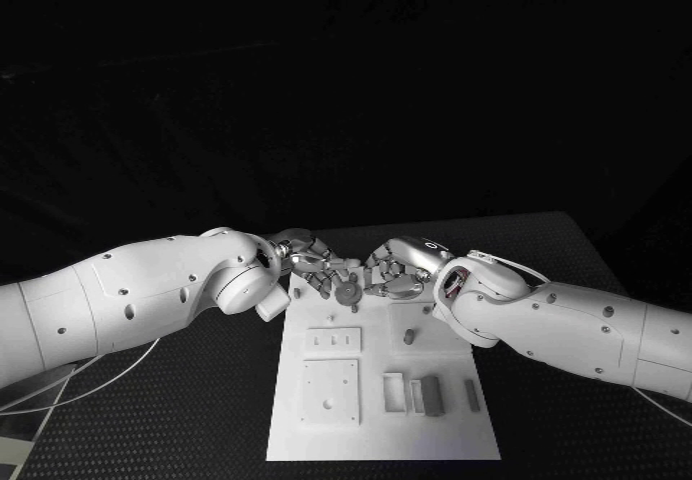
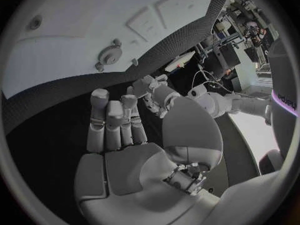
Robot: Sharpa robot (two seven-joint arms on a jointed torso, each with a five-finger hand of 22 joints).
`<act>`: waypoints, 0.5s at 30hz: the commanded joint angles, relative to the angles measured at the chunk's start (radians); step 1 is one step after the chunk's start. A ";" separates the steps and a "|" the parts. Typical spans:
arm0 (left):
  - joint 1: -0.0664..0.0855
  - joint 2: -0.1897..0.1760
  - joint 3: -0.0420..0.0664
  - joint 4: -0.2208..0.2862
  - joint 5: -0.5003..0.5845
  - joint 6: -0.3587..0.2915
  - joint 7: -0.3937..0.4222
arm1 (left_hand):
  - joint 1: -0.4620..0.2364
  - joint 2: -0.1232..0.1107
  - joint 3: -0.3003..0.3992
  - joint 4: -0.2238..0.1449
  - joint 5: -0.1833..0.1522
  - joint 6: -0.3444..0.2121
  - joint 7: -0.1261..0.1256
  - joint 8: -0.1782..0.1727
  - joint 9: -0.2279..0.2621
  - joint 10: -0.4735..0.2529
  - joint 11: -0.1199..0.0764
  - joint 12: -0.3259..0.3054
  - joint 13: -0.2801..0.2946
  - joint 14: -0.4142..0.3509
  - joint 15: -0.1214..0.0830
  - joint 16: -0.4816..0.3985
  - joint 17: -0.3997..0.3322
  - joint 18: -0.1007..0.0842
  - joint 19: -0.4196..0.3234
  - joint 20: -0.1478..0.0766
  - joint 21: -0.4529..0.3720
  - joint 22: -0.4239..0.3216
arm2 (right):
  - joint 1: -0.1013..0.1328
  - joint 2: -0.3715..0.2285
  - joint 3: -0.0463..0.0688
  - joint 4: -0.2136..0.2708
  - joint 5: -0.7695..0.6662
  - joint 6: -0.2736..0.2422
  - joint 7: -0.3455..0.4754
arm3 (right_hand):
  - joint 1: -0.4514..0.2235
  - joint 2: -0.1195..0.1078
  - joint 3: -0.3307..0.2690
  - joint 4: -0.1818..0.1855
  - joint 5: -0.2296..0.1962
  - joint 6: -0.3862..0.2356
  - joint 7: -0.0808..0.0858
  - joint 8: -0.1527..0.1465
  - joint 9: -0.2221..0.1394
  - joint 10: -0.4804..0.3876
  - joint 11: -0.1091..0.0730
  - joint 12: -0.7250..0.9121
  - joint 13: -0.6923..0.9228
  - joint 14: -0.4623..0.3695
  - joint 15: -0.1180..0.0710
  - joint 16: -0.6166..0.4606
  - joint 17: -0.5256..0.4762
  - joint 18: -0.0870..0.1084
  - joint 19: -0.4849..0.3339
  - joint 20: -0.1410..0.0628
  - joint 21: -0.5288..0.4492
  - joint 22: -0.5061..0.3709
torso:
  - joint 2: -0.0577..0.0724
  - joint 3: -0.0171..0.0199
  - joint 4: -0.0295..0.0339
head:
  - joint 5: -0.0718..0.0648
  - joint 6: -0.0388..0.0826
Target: Assemble the parts on the task board
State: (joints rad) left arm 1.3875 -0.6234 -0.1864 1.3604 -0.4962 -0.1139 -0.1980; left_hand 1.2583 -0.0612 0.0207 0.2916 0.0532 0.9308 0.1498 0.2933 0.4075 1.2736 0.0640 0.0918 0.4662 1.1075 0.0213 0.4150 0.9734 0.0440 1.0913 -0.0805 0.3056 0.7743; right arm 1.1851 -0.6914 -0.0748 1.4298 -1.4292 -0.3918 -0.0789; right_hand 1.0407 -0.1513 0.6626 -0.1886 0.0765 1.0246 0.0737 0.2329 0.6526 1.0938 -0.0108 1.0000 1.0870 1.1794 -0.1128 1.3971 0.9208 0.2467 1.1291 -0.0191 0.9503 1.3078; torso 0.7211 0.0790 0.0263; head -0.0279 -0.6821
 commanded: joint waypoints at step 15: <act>0.004 0.029 -0.001 0.015 -0.056 0.087 -0.094 | -0.020 0.005 0.013 0.002 0.000 0.026 -0.006 0.008 0.001 0.013 -0.008 -0.002 0.018 0.009 -0.005 0.006 -0.002 0.019 0.005 -0.002 0.000 0.012 | 0.000 0.020 0.000 0.017 -0.029 0.043 -0.016 | -0.014 -0.001 0.001 0.009 -0.001 0.027 0.019 0.007 0.001 0.001 -0.006 0.003 -0.002 -0.002 -0.007 0.003 -0.002 0.015 -0.003 -0.008 0.003 0.017 | 0.001 0.0000 0.0003 | -0.005 -0.005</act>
State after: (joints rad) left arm 1.3884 -0.5979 -0.1879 1.3714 -0.5299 -0.0702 -0.2684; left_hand 1.2481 -0.0542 0.0285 0.2947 0.0532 0.9513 0.1438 0.2976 0.4076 1.2801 0.0576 0.0918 0.4833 1.1114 0.0175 0.4152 0.9720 0.0457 1.0914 -0.0804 0.3056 0.7850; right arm 1.1850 -0.6740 -0.0748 1.4439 -1.4420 -0.3654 -0.0912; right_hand 1.0368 -0.1556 0.6653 -0.1860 0.0765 1.0244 0.0739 0.2377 0.6522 1.0938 -0.0108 1.0000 1.0871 1.1797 -0.1120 1.3970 0.9209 0.2467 1.1246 -0.0202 0.9504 1.3078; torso 0.7217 0.0791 0.0265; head -0.0334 -0.6868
